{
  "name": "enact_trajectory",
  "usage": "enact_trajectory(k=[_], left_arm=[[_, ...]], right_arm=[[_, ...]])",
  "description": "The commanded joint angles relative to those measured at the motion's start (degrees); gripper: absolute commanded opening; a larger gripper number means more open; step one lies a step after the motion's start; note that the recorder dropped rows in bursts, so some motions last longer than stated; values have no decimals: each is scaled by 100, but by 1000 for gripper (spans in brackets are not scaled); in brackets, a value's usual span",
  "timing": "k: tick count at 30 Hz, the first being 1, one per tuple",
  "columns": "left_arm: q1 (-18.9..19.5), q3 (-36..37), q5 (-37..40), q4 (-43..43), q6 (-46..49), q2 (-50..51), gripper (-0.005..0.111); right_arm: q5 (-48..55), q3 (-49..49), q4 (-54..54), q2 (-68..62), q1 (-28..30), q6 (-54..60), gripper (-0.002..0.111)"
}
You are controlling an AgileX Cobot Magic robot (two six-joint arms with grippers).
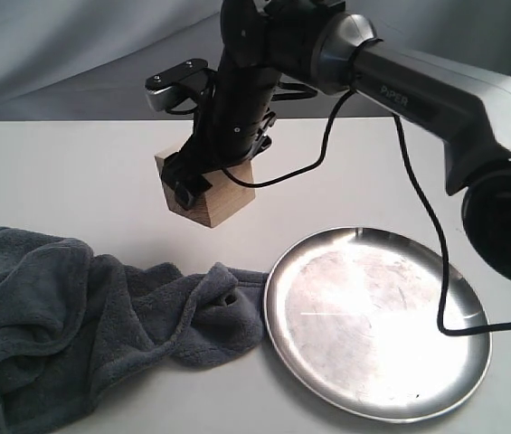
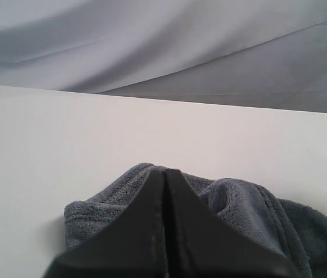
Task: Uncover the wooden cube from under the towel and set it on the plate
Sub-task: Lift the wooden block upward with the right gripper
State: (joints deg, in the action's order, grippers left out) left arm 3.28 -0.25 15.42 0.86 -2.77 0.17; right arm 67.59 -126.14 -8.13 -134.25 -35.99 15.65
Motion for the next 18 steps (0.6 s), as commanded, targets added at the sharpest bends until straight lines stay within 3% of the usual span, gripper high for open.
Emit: enact_trajectory(k=[1,18], left_arm=[[2,25,-57,25,3,-17,0],[2,25,-57,25,3,-17,0]], right_arm=[[-39,2,26,257,19,68,5],[237,144,-103,706,352,82,5]])
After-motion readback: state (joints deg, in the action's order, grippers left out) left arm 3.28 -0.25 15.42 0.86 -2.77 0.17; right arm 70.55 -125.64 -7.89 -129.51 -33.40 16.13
